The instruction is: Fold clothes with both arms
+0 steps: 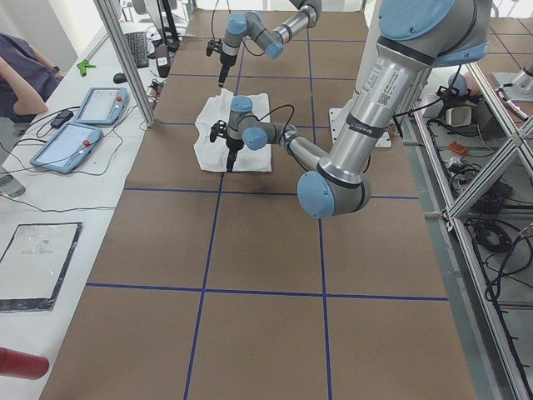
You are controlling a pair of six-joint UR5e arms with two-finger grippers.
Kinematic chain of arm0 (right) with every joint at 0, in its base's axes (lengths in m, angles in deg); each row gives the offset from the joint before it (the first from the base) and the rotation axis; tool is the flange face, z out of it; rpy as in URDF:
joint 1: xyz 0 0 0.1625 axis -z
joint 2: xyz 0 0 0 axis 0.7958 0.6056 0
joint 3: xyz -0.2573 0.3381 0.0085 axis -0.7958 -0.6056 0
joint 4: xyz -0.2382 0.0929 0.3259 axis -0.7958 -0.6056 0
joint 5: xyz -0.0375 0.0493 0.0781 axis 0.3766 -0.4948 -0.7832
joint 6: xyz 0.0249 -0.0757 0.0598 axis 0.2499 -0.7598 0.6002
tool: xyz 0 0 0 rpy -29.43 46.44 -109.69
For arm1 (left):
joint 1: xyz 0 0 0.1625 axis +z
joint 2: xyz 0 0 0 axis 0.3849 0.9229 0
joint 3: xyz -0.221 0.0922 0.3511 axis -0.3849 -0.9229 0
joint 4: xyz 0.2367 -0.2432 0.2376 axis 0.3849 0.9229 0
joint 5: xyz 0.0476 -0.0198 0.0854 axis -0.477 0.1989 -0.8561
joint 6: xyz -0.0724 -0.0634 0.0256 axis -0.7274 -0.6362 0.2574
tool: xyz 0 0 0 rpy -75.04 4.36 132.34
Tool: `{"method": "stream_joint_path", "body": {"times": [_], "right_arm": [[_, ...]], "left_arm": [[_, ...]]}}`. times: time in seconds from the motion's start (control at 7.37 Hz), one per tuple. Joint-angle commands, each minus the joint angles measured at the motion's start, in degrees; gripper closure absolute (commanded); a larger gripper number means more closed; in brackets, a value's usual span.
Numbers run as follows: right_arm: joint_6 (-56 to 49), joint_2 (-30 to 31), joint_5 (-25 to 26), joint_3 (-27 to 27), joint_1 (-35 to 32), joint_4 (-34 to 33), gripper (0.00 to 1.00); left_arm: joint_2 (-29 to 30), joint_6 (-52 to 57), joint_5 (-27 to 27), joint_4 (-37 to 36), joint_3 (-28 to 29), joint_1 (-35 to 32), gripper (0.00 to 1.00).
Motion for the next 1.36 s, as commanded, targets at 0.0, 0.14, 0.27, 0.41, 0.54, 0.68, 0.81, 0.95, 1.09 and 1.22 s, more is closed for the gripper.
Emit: {"method": "stream_joint_path", "body": {"times": [0.0, 0.14, 0.27, 0.41, 0.54, 0.68, 0.81, 0.95, 1.09, 1.22], "right_arm": [[0.0, 0.1, 0.1, 0.6, 0.0, 0.1, 0.00], [0.0, 0.2, 0.1, 0.8, 0.1, 0.1, 0.00], [0.0, 0.1, 0.2, 0.8, 0.1, 0.1, 0.00], [0.0, 0.2, 0.2, 0.8, 0.1, 0.1, 0.00], [0.0, 0.2, 0.2, 0.8, 0.2, 0.1, 0.00], [0.0, 0.3, 0.2, 0.8, 0.3, 0.1, 0.00], [0.4, 0.2, 0.2, 0.8, 0.4, 0.1, 0.00], [1.1, -0.1, 0.3, 0.9, 1.4, 0.2, 0.00], [1.9, -0.4, 0.6, 1.4, 2.8, 0.2, 0.00], [4.5, -0.9, 0.9, 1.5, 4.5, 0.2, 0.00]], "left_arm": [[4.3, -7.3, -0.7, 0.4, 6.1, -0.8, 0.00], [6.3, -7.8, -1.2, 0.7, 8.1, -2.4, 0.00], [7.4, -7.3, -1.2, 0.9, 10.0, -4.4, 0.00], [9.6, -7.5, -1.2, 2.9, 13.9, -5.8, 0.00], [12.6, -7.8, -1.2, 4.9, 18.8, -7.0, 0.00], [14.9, -7.9, -1.3, 6.5, 21.9, -8.4, 0.00], [16.3, -8.0, -1.3, 6.8, 23.3, -9.3, 0.00], [17.2, -7.7, -1.2, 6.8, 23.7, -9.8, 0.00], [17.2, -6.1, -0.9, 6.7, 23.5, -10.4, 0.00], [17.1, -3.9, -0.5, 6.6, 23.3, -10.6, 0.00]]}}
